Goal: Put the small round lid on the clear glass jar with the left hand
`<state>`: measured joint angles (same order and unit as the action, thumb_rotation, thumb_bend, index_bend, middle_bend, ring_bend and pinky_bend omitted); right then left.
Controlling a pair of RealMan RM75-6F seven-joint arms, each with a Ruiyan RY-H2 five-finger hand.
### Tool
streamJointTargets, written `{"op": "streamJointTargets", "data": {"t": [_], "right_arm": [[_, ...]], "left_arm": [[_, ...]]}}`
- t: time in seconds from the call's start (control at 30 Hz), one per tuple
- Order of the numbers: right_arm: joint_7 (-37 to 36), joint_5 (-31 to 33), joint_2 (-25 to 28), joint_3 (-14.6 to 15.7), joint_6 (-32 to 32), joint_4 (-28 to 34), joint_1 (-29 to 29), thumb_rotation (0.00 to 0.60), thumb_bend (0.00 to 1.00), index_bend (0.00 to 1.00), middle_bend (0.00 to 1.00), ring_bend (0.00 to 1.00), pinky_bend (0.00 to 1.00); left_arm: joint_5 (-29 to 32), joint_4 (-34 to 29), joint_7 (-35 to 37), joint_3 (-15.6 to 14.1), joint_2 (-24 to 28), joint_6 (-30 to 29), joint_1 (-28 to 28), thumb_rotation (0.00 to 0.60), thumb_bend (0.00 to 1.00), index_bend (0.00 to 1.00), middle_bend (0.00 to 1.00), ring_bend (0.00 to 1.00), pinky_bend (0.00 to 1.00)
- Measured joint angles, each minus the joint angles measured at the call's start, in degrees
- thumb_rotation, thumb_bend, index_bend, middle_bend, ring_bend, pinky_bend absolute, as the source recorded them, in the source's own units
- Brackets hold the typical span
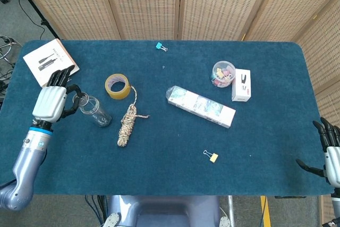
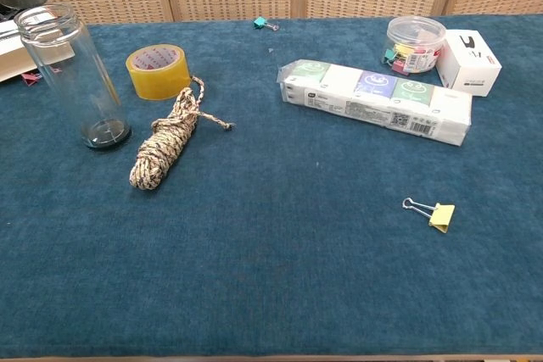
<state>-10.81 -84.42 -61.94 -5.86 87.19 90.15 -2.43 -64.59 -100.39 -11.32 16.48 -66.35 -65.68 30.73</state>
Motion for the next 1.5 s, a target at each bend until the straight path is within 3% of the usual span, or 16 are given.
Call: {"op": "streamJointTargets", "data": {"t": [1.1, 1.2, 1.5], "right_arm": [[-0.91, 0.33, 0.45, -0.46, 0.41, 0.03, 0.26, 0.600, 0.00, 0.02, 0.00, 0.00, 0.00], [-1.04, 0.34, 0.53, -0.50, 0.43, 0.03, 0.27, 0.600, 0.00, 0.02, 0.00, 0.00, 0.00], [-1.20, 0.33, 0.65, -0.57, 0.60, 0.07, 0.36, 0.600, 0.00, 0.02, 0.00, 0.00, 0.00]], "left_arm": [[0.45, 1.39, -0.11, -1.87, -2.15, 0.07, 1.65, 0.600, 0.49, 0.54, 0.00, 0.00, 0.00], [0.37, 1.25, 0.02, -1.90, -2.12, -0.23, 1.60, 0.600, 0.49, 0.48, 0.00, 0.00, 0.00], [0.21, 0.44, -0.07, -2.15, -1.67, -0.50, 1.54, 0.600, 0.48, 0.15, 0.00, 0.00, 0.00]]}}
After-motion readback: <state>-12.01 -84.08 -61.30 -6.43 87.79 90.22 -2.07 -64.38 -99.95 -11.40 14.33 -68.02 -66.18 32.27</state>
